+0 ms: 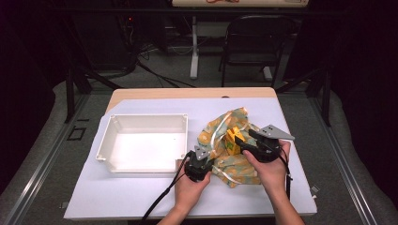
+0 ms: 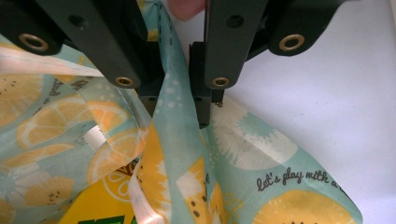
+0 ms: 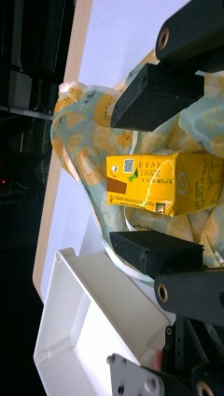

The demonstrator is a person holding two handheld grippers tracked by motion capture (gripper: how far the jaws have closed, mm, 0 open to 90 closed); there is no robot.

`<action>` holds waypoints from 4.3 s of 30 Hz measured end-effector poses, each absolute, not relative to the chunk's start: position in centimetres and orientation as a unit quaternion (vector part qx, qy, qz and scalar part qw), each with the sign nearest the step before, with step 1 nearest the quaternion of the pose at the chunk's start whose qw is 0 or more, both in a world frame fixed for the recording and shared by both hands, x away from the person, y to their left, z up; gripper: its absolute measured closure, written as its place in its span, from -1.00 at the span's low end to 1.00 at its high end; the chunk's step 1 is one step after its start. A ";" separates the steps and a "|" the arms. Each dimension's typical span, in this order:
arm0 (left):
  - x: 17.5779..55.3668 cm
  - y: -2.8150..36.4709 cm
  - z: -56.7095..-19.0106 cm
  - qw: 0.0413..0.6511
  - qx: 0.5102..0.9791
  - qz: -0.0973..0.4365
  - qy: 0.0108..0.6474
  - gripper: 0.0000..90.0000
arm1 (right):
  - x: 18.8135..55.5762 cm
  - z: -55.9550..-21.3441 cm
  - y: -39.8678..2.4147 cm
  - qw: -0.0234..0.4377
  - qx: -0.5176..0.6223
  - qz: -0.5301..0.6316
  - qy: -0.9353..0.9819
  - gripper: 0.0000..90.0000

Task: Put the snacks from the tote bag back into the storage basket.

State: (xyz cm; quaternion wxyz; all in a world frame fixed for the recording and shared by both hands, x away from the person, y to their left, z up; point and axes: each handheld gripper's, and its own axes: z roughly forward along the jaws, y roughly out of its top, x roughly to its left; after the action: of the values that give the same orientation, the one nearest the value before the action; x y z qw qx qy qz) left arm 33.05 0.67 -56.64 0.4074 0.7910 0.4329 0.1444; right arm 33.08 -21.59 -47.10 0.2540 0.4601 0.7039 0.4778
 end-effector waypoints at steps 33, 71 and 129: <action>33.0 0.7 -56.6 0.408 0.793 0.143 0.429 0.80 | 35.8 -51.1 -19.5 0.234 0.508 0.397 0.728 -0.11; 32.9 0.5 -56.6 0.404 0.796 0.150 0.425 0.78 | 36.0 -51.1 -20.1 0.233 0.505 0.391 0.733 0.16; 30.3 7.6 -48.9 0.505 0.771 0.150 0.358 -0.89 | 32.9 -42.7 -21.1 0.221 0.454 0.465 0.727 0.16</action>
State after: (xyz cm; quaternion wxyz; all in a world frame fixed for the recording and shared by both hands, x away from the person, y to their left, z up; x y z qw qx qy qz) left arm 30.30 7.60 -48.92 0.5048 0.7709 0.3585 0.1498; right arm 32.95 -21.13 -42.72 0.2209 0.4538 0.7272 0.4653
